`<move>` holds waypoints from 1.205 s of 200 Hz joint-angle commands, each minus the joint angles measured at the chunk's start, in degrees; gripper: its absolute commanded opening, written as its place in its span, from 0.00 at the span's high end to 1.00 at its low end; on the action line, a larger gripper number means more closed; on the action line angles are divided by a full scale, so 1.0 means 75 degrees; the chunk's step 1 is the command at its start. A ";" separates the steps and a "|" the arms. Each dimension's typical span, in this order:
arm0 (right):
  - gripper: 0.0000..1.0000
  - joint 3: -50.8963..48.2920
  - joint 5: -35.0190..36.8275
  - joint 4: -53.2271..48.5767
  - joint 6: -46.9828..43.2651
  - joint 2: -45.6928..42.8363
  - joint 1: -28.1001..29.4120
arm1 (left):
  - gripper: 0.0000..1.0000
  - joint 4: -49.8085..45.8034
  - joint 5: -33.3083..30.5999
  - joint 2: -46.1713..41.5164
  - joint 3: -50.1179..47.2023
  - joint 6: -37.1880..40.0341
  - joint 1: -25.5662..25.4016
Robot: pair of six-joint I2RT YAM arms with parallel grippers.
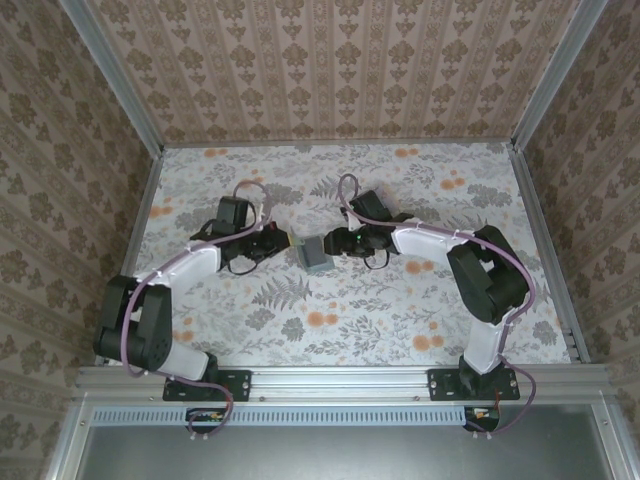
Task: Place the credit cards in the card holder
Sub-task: Close the card holder at the center of the table.
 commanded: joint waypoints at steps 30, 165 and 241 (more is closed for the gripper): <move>0.41 -0.0110 0.0059 -0.0214 -0.0080 -0.0302 0.0021 | 1.00 -0.0419 0.0416 0.0648 0.0920 0.0577 -0.0009; 0.44 0.0428 -0.2431 0.3152 0.2284 0.1065 -0.0026 | 1.00 -0.0130 0.0752 0.0916 0.0631 0.0419 -0.0084; 0.47 0.0652 -0.3000 0.4522 0.3354 0.1456 -0.0026 | 1.00 0.0039 0.0753 0.0834 0.0450 0.0360 -0.0083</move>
